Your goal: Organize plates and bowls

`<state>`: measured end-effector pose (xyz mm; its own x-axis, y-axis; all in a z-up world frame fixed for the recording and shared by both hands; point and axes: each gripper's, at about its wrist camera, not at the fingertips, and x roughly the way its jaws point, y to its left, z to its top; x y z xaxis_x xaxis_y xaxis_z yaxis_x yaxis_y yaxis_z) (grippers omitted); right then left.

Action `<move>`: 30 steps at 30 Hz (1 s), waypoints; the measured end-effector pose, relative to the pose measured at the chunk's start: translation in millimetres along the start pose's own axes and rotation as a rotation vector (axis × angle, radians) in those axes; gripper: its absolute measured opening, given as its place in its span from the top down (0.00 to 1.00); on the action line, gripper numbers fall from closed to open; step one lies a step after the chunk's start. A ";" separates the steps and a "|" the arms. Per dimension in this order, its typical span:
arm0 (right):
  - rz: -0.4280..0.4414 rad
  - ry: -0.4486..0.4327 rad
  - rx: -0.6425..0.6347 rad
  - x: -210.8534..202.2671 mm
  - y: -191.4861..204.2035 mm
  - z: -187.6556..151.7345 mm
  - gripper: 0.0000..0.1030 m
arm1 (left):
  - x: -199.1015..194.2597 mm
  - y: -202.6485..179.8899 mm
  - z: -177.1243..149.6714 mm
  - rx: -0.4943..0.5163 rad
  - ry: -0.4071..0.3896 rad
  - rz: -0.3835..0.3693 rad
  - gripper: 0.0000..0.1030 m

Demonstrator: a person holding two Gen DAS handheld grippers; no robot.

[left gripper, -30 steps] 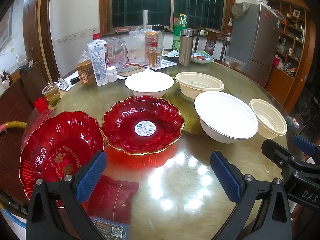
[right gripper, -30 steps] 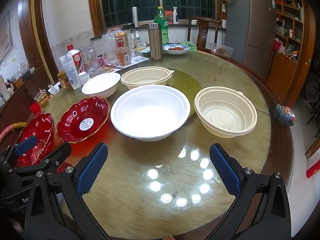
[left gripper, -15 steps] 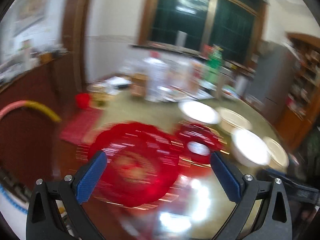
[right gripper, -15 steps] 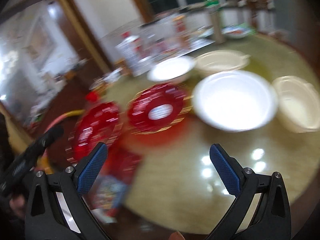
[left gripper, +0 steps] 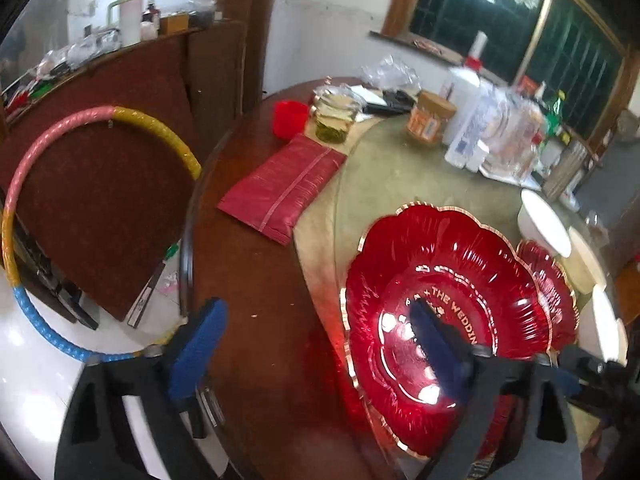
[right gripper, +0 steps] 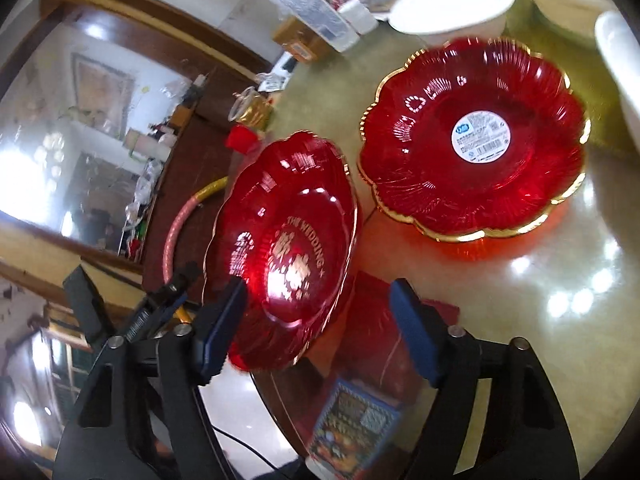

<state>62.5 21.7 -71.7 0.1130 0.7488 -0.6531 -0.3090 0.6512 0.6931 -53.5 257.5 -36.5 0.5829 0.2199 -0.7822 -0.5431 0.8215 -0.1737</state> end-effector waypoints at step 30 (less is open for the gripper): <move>-0.130 0.012 -0.095 32.8 14.9 24.0 0.87 | 27.7 -3.9 4.2 0.012 0.030 0.034 0.88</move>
<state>84.2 58.9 -75.5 0.1471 0.6572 -0.7392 -0.3804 0.7275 0.5710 -32.7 262.6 -55.0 0.5456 0.2325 -0.8052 -0.5548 0.8202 -0.1391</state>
